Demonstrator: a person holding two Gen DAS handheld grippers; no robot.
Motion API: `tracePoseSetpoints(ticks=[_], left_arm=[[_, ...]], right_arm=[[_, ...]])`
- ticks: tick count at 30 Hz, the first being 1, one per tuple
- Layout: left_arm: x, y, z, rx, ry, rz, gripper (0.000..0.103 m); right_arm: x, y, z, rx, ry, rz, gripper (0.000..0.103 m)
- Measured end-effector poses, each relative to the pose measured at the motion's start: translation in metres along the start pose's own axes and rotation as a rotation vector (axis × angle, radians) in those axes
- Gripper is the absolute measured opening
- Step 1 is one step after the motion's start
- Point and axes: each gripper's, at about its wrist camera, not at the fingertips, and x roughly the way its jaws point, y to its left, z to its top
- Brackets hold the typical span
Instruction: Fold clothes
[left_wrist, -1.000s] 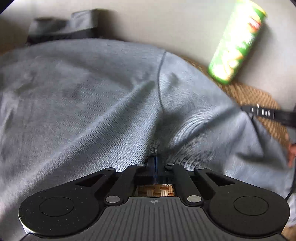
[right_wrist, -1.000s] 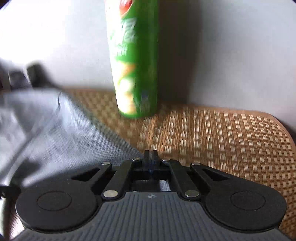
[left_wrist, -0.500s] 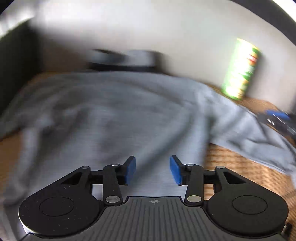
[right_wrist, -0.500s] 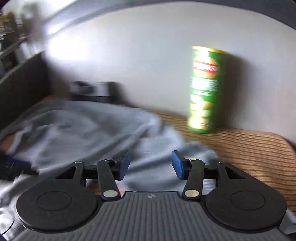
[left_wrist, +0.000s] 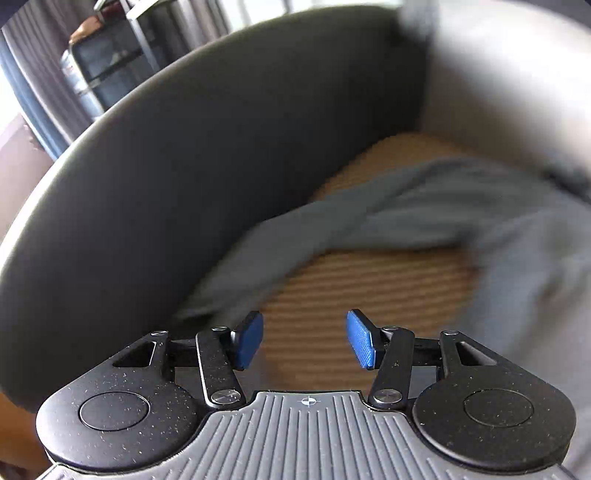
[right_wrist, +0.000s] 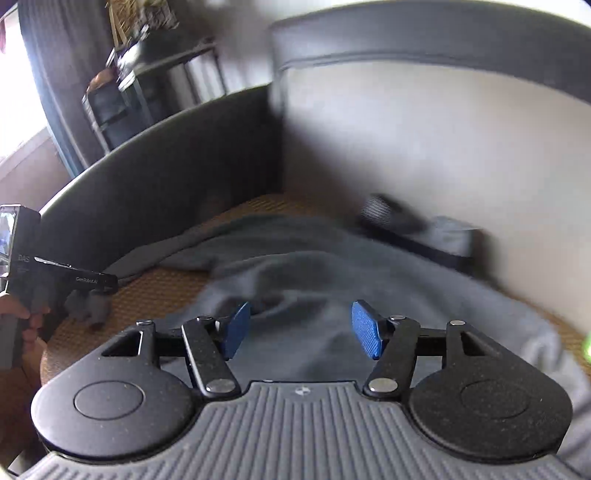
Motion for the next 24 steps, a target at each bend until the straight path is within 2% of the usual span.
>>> tracePoseSetpoints(ticks=[6,8,9,11,14,16,20,24], left_arm=[[0.044,0.088,0.001,0.008,0.047,0.040,0.065],[0.052,0.106,0.001,-0.011,0.046,-0.030,0.066],[0.053,0.108,0.001,-0.007,0.046,-0.063,0.066],[0.050,0.099,-0.003,0.063,0.045,-0.056,0.066],[0.043,0.094,-0.013,0.119,0.043,-0.088,0.067],[0.043,0.102,-0.017,0.099,0.062,-0.114,0.071],[0.049,0.121,-0.024,0.036,0.115,-0.141,0.072],[0.055,0.130,-0.025,0.012,0.142,-0.183,0.072]], right_arm=[[0.102,0.096,0.021,-0.031,0.102,0.100,0.066],[0.141,0.129,0.031,-0.046,0.124,0.142,0.066],[0.160,0.146,0.035,-0.054,0.135,0.163,0.066],[0.192,0.177,0.044,-0.078,0.154,0.196,0.066],[0.231,0.219,0.058,-0.140,0.179,0.260,0.066],[0.254,0.247,0.065,-0.232,0.198,0.306,0.066],[0.297,0.295,0.067,-0.409,0.244,0.388,0.066],[0.322,0.329,0.063,-0.569,0.265,0.430,0.070]])
